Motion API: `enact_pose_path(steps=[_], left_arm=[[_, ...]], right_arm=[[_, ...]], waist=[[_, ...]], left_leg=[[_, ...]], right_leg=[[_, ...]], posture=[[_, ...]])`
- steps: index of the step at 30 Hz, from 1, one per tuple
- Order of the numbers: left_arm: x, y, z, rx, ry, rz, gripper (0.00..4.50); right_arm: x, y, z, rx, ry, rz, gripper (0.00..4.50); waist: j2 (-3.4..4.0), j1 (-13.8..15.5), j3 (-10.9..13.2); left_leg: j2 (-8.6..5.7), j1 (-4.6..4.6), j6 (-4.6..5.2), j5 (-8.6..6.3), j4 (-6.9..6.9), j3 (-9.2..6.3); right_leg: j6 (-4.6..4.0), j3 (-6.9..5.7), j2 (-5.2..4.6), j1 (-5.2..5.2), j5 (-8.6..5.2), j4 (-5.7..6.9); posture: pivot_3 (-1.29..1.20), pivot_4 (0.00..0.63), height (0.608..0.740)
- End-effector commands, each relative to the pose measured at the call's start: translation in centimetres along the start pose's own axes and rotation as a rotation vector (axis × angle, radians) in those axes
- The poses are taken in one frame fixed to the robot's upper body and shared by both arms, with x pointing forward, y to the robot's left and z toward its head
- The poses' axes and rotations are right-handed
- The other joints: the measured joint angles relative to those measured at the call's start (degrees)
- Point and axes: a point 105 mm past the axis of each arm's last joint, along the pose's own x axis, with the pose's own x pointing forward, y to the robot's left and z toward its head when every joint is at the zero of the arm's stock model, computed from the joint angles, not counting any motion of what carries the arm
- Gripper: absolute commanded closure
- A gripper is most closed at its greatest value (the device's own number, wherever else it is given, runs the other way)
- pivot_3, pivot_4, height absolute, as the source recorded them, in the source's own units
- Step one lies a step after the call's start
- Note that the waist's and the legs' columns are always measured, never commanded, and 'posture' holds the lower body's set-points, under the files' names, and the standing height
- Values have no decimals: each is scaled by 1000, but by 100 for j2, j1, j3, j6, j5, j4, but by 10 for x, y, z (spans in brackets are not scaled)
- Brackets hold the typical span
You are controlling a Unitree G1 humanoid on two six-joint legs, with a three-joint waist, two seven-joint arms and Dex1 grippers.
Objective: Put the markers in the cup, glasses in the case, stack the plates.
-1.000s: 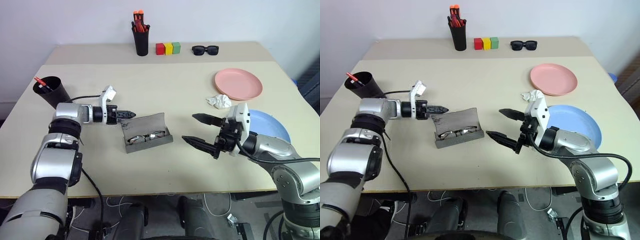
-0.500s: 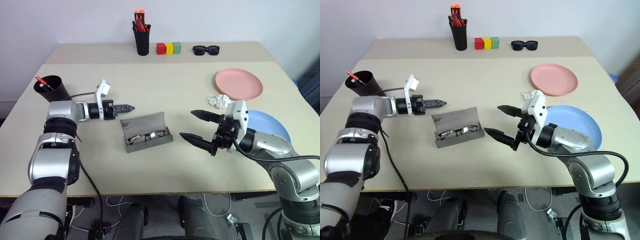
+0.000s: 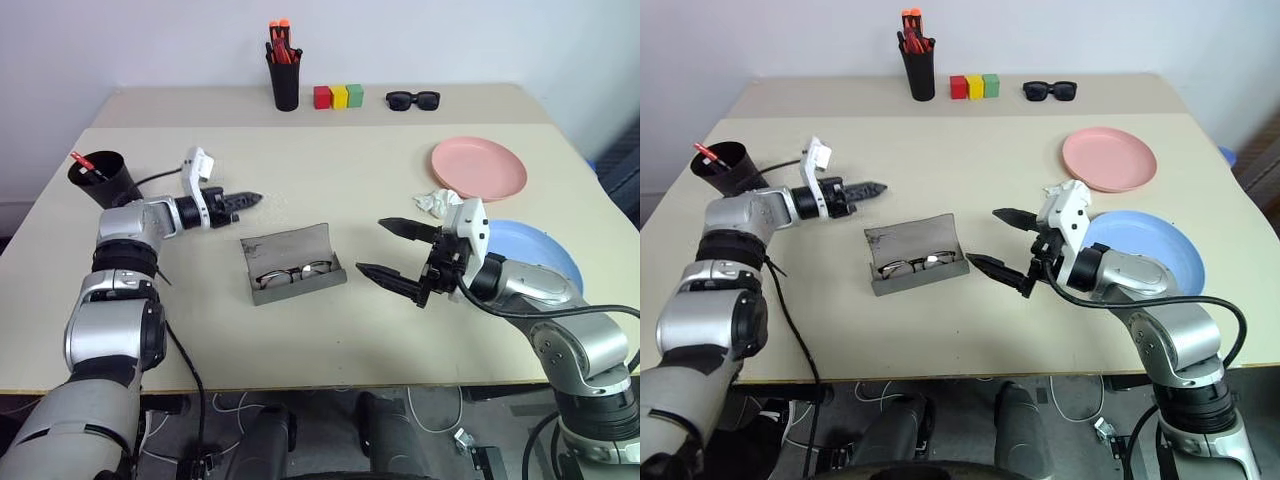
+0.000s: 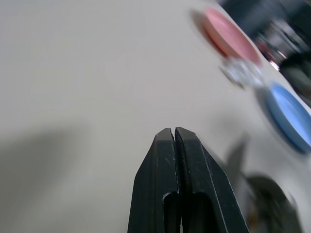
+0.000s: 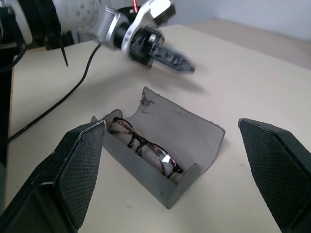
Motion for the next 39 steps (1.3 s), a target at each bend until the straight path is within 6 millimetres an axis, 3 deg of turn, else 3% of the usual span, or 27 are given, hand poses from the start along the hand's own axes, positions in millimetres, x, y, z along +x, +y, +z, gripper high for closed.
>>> enact_pose_path(steps=[1, 6, 11, 14, 17, 20, 23, 25, 26, 28, 31, 32, 35, 39], left_arm=[[6, -3, -30, 58, 161, -32, 4477], [1, -34, -57, -8, 319, -273, 4477], [-18, -68, -36, -84, 285, -517, 4477], [-35, -91, -40, -62, 329, -650, 4477], [-42, -101, -50, -67, 382, -684, 4477], [-42, -96, -79, 16, 455, -640, 4477], [-30, -82, -25, -17, 165, -536, 4477], [-19, -57, 14, 17, -55, -350, 4477], [-15, -45, 25, 28, -131, -262, 4477], [-12, -30, 29, 49, -178, -167, 4477], [-6, -5, 21, 40, -158, 8, 4477], [-4, -4, 9, 35, -91, 4, 4477], [0, -10, -34, 28, 113, -61, 4477], [-3, -24, -65, 15, 249, -183, 4477]], right_arm=[[2, 1, 11, -43, -38, 5, 0], [3, 0, 13, -50, -39, 3, 0], [2, -1, 13, -56, -35, -6, 0], [1, -2, 12, -56, -33, -12, 0], [1, -3, 12, -57, -32, -13, 0], [1, -6, 13, -64, -29, -24, 0], [1, -7, 14, -63, -29, -29, 0], [0, -6, 13, -61, -26, -26, 0], [0, -5, 12, -60, -27, -24, 0], [2, -5, 12, -61, -29, -23, 0], [4, -5, 12, -64, -31, -17, 0], [5, -6, 13, -66, -33, -15, 0], [6, -7, 14, -71, -37, -15, 0], [5, -7, 16, -77, -38, -20, 0]], waist=[[1, -5, 0], [0, -21, 0], [0, -25, 1], [1, -55, 0], [3, -33, 0], [3, -27, 0], [-6, 34, 5], [-16, 64, 10], [-16, 71, 9], [-5, 70, 3], [20, 16, -12], [17, 0, -10], [17, -33, -10], [13, -21, -7]], left_leg=[[0, 0, 0, 0, -1, 0], [0, -4, 0, 0, -1, 0], [1, -4, 1, 0, -1, -1], [2, -3, 2, -1, -3, -1], [3, -1, 2, -1, -4, -2], [3, 0, 2, -1, -3, -1], [2, -5, 1, 0, 0, -7], [2, -9, -1, 2, 7, -14], [2, -8, -2, 2, 8, -14], [2, -2, -3, 2, 6, -12], [-1, 7, -1, 1, -5, -1], [-1, 4, -1, 1, -7, -2], [-1, 1, -1, 1, -6, -1], [0, -1, 0, 1, -6, -2]], right_leg=[[0, 0, 0, 0, 0, 0], [0, -1, 1, -2, 0, 2], [-1, -1, 1, -2, -1, 2], [-1, 0, 1, -4, -1, 3], [-2, 1, 1, -4, -2, 3], [-2, 2, 1, -2, -2, 3], [-3, -1, 2, -4, -2, 3], [-3, -9, 2, -2, -1, 2], [-3, -10, 2, 0, -1, 1], [-2, -7, 1, 3, -1, 0], [-1, -2, -2, 3, 0, -2], [-1, -4, -2, 2, 0, -2], [-1, -4, -1, 1, 0, -1], [-1, -4, -1, 0, 0, 0]], posture=[[0, 150, 740], [0, 150, 740], [0, 150, 740], [0, 150, 740], [0, 150, 740], [0, 150, 740], [0, 150, 740], [0, 150, 740], [0, 150, 740], [0, 150, 740], [0, 150, 740], [0, 150, 740], [0, 150, 740], [0, 150, 740]])
